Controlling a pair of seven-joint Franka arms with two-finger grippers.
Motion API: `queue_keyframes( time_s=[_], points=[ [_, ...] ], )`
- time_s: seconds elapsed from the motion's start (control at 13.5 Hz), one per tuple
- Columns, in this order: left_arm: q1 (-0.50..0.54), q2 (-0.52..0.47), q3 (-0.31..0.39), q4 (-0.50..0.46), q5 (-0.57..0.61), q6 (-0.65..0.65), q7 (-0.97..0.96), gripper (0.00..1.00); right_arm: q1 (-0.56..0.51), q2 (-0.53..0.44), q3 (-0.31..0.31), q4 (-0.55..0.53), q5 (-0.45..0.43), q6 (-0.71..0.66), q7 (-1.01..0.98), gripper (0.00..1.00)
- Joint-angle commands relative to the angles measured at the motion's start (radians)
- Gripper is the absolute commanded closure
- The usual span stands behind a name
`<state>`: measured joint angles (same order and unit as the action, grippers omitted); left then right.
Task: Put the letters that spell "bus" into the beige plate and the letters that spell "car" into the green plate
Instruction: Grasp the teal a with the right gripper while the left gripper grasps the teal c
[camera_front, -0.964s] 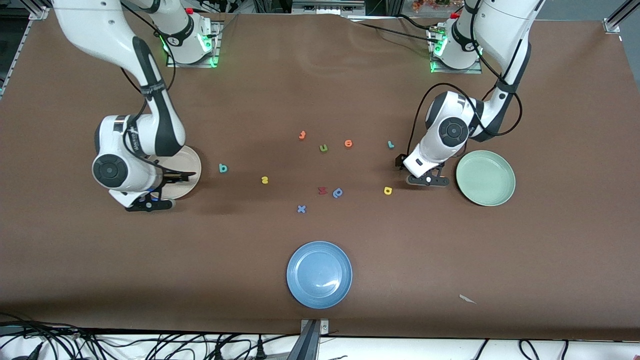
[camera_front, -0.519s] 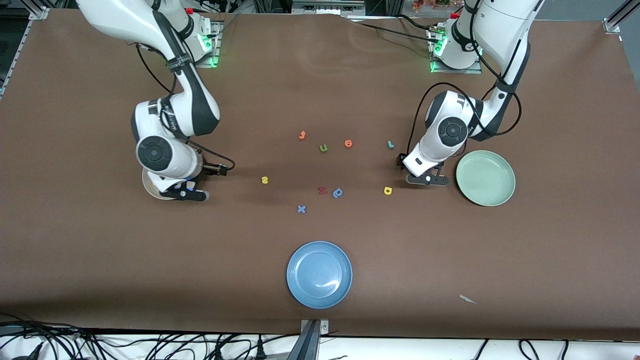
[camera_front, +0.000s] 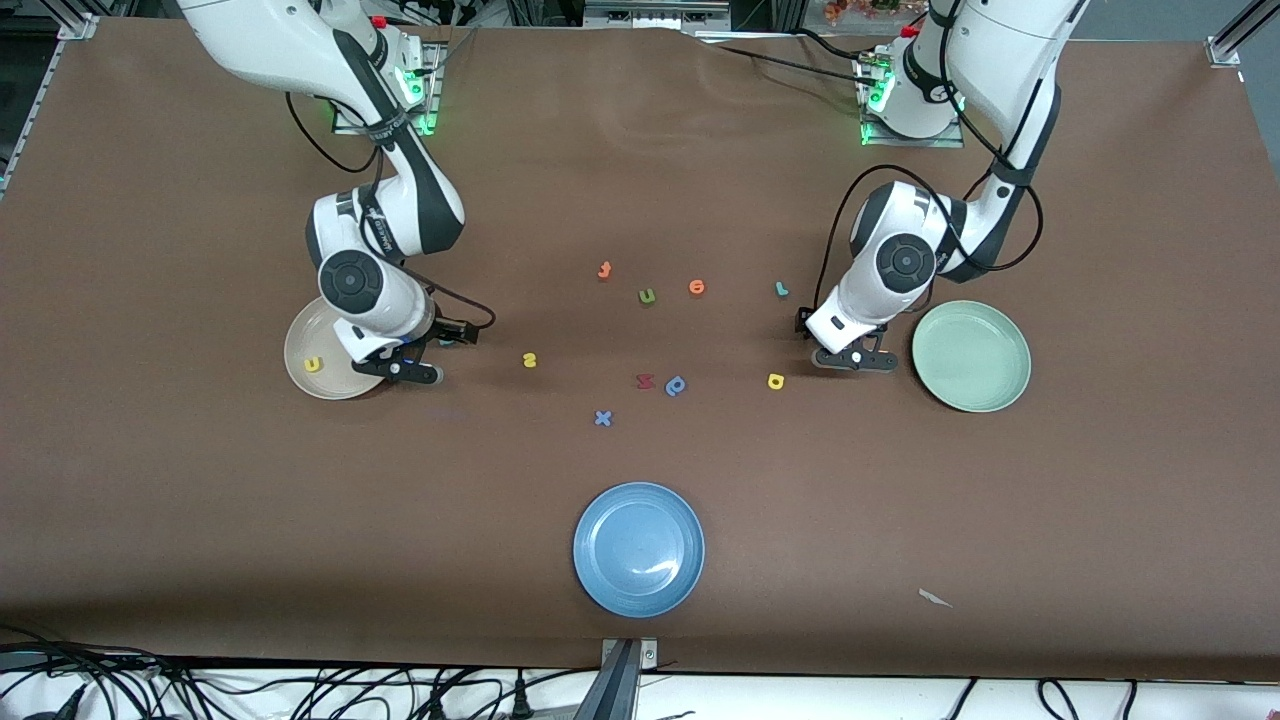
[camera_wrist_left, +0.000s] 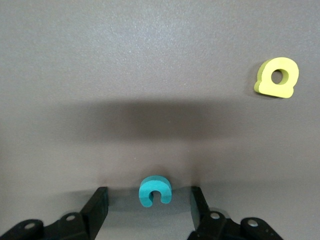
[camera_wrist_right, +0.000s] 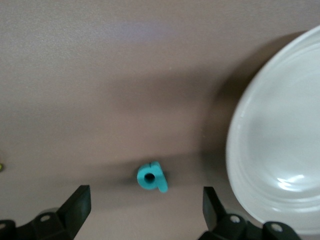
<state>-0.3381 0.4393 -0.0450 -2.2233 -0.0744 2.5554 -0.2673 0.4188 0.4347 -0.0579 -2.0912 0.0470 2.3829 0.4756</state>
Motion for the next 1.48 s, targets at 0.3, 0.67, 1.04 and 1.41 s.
queue_keyframes(
  time_s=[0.3,0.67,1.04,1.41],
  points=[
    [-0.012,-0.010,0.007,-0.004,-0.028,0.011,0.005,0.39,-0.008,-0.045,0.020,-0.153,-0.006,0.216,-0.019,0.02],
    [-0.012,-0.010,0.007,-0.004,-0.028,0.011,0.005,0.53,-0.008,-0.037,0.020,-0.158,-0.006,0.216,-0.019,0.22],
    [-0.013,-0.010,0.007,-0.004,-0.025,0.011,0.005,0.73,-0.008,-0.031,0.020,-0.158,-0.006,0.225,-0.026,0.28],
    [-0.012,-0.014,0.007,-0.004,-0.024,0.011,0.010,0.79,-0.008,-0.022,0.020,-0.156,-0.006,0.243,-0.040,0.35]
  ],
)
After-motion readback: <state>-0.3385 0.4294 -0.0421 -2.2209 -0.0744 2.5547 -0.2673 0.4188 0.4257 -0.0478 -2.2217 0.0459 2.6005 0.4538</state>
